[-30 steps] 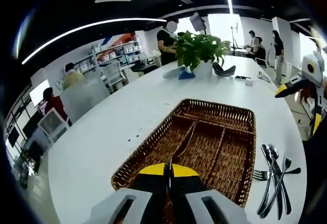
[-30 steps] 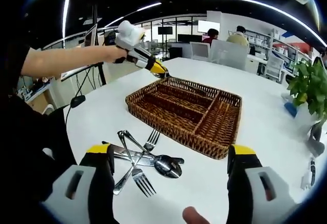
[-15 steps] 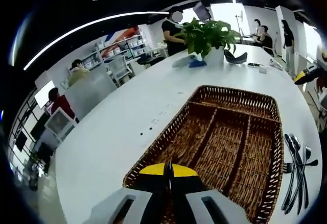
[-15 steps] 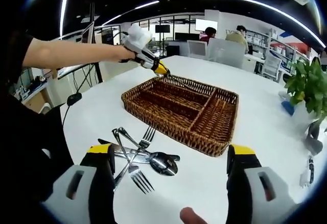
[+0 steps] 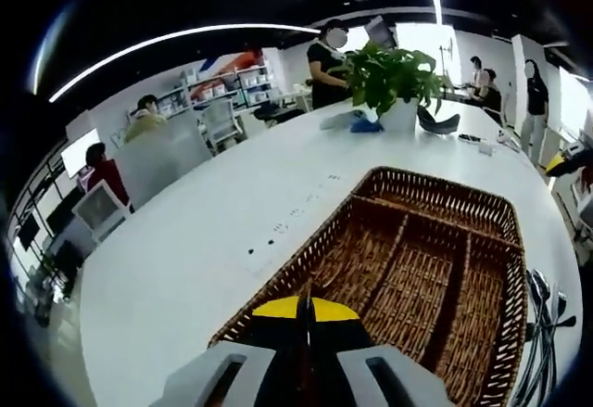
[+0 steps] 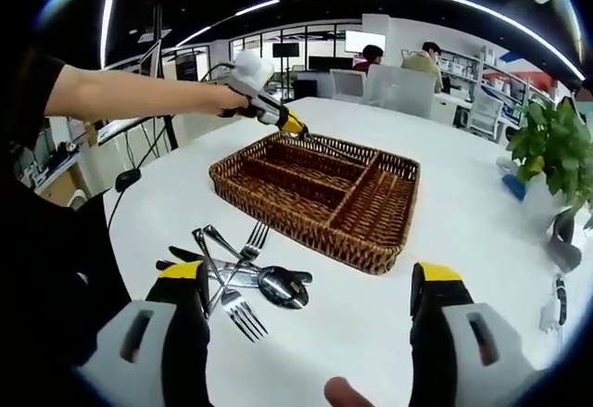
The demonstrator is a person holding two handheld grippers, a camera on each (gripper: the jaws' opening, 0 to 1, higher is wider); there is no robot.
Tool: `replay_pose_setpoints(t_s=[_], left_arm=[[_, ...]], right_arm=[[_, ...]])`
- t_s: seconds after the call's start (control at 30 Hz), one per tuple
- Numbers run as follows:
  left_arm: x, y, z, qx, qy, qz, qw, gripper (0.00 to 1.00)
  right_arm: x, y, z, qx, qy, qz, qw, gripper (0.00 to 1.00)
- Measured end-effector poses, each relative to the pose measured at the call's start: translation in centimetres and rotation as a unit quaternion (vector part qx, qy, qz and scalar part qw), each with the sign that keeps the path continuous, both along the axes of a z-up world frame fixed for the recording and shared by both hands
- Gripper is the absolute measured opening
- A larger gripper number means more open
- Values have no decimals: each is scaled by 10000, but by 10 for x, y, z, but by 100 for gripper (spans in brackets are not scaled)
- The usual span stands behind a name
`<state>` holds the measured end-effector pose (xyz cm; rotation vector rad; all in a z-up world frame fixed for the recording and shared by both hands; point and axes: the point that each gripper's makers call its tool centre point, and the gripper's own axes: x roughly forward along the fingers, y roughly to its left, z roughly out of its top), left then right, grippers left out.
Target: Arrange the knives, forks, and spoons in their matching storage slots by inserting each utensil handle-first until every utensil is classified and aligned in the correct compartment
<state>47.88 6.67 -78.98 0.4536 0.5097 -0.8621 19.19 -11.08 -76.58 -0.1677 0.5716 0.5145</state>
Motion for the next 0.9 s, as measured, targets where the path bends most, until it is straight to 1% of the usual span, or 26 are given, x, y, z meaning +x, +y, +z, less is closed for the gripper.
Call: replay_pose_setpoints(t_s=[0.13, 0.17, 0.2, 0.23, 0.33, 0.47, 0.57, 0.67, 0.7, 0.73, 0.77, 0.87, 0.9], left_arm=[[7, 7, -13, 130, 179, 144, 9997, 0], [7, 9, -20, 284, 211, 111, 9993, 0], [9, 13, -26, 533, 125, 36, 9985, 1], [11, 14, -29, 607, 117, 54, 9981, 1], [13, 15, -35, 641, 218, 105, 9976, 1], [16, 17, -38, 734, 243, 159, 9969, 2], [18, 18, -41, 775, 264, 201, 9964, 2], [17, 19, -46, 776, 411, 242, 9958, 2], [19, 19, -46, 730, 403, 270, 9961, 2], [18, 20, -47, 748, 470, 279, 9957, 2], [18, 19, -46, 747, 467, 264, 9958, 2], [20, 22, -51, 929, 499, 220, 9942, 2], [21, 22, -51, 972, 453, 201, 9940, 2]], right_arm=[[-1, -2, -1, -23, 21, -14, 10000, 91], [-2, -3, -1, -44, 29, -19, 10000, 90], [-2, -4, -2, -59, 43, -26, 10000, 90], [-3, -5, -3, -64, 51, -35, 10000, 90], [-4, -8, -5, -83, 97, -73, 9999, 90], [-4, -10, -7, -133, 138, -67, 9998, 89], [-3, -11, -5, -166, 100, -80, 9998, 89], [-2, -12, -2, -216, 60, -67, 9997, 89], [-1, -12, -1, -236, 59, -63, 9997, 88], [-1, -13, -2, -258, 64, -70, 9996, 88], [-1, -14, -2, -279, 65, -78, 9996, 88], [-1, -16, -2, -313, 66, -92, 9994, 88], [-2, -16, -2, -310, 68, -107, 9994, 88]])
